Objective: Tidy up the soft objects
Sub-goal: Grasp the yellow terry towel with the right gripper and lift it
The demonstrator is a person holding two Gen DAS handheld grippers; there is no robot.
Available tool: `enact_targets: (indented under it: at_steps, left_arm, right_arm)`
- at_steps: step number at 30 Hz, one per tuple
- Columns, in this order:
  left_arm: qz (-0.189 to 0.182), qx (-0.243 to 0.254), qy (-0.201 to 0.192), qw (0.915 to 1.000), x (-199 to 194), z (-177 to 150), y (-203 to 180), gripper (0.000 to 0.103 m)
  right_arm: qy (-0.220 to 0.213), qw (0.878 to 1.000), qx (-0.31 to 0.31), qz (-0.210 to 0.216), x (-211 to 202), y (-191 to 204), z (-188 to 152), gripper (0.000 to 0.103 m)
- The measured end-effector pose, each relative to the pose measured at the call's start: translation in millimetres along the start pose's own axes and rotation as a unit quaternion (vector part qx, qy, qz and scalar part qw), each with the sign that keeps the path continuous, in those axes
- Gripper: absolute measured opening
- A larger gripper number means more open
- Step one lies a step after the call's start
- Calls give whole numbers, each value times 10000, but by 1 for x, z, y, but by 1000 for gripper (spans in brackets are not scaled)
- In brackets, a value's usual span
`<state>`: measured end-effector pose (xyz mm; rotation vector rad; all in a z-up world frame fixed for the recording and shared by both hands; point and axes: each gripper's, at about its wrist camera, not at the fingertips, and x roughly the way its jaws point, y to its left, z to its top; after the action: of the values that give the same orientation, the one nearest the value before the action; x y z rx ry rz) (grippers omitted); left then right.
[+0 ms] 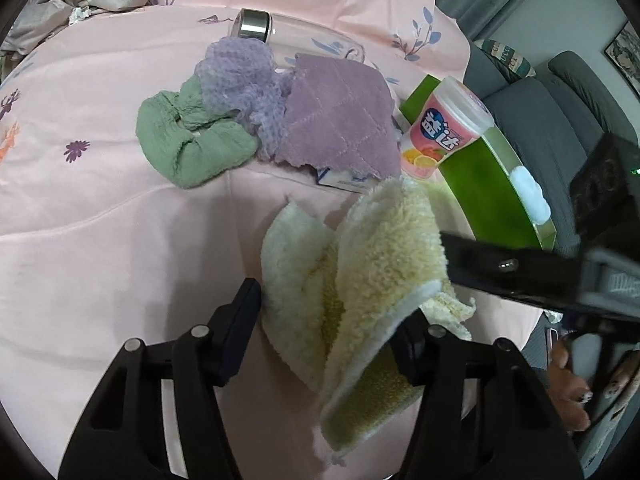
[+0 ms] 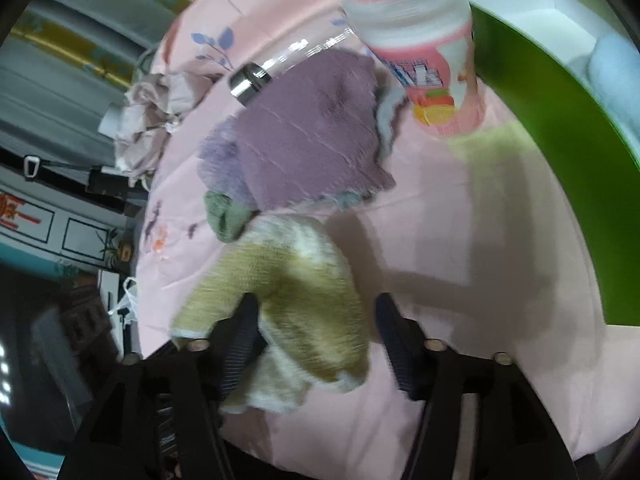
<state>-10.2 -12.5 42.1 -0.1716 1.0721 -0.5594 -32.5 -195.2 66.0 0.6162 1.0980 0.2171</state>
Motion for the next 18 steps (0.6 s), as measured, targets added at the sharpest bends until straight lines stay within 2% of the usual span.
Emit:
enact_targets:
  at_steps: [4, 9, 14, 16, 18]
  left_arm:
    - [22, 77, 16, 10000, 2, -2, -4, 56]
    - [-72, 46, 125, 9999, 7, -4, -6, 54]
    - [-212, 32, 157, 9996, 10, -7, -6, 47]
    - [-362, 21, 195, 9992, 10, -8, -5, 39]
    - [-444, 34, 191, 9988, 9, -8, -6, 35]
  right_arm:
    - [54, 9997, -189, 119, 1, 8, -1, 82]
    - [361, 9989, -306, 21, 28, 16, -4, 83]
    - [341, 9983, -419, -236, 41, 15, -6, 83]
    - [274, 9979, -514, -291, 41, 15, -7, 80]
    - [228, 9980, -533, -254, 41, 13, -8, 70]
